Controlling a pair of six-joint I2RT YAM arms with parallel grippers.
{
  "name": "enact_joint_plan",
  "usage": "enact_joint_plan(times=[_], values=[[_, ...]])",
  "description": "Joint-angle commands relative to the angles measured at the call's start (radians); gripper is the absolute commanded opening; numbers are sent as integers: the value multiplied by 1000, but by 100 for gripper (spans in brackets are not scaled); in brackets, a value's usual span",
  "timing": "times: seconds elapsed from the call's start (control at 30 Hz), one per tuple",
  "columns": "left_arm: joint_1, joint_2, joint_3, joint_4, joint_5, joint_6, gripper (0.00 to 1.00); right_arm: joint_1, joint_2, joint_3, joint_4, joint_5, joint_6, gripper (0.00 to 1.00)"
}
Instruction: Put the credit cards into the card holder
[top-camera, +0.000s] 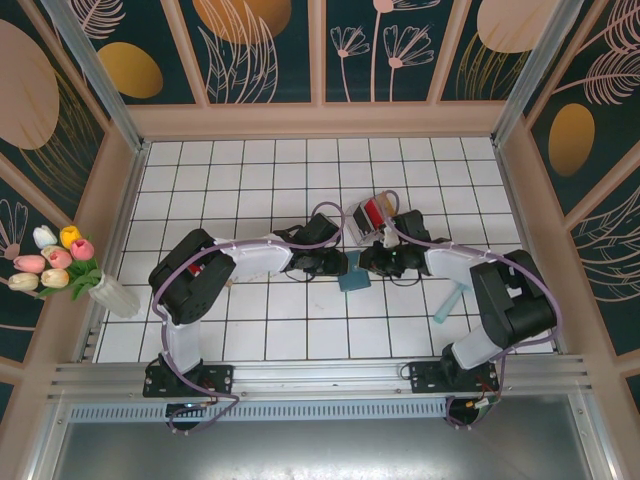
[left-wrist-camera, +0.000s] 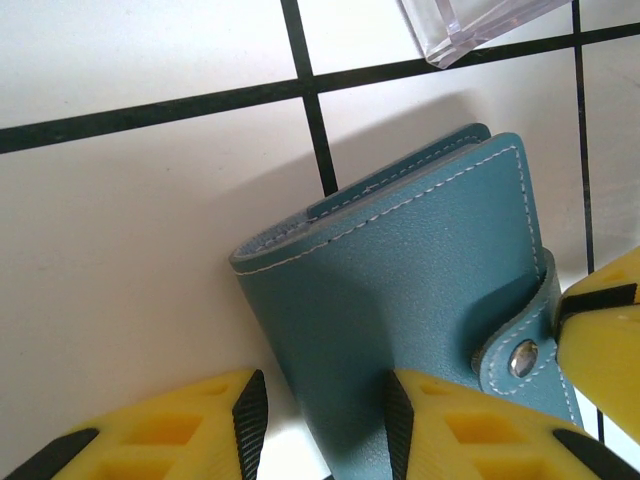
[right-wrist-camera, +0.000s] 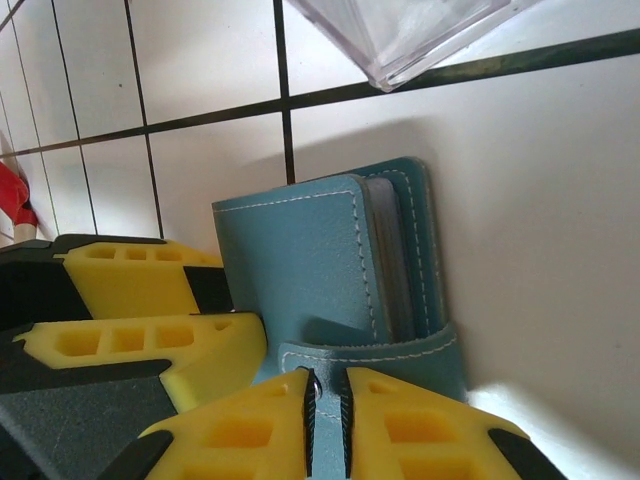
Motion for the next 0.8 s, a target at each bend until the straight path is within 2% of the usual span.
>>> enact_joint_plan(times=[0.0,0.17,0.53,0.77], values=[[-8,57,5,-31,-16,21,40,16,14,40,-37,20,-40,18],[-7,57,8,-32,-16,21,41,29,33,67,-83,34,-67,19],[-7,53,8,-28,-22,18,40,100,116,151,-237,159,-102,18],[-8,46,-3,-28,-32,18,40,103,41,207,-298,207,-102,19]])
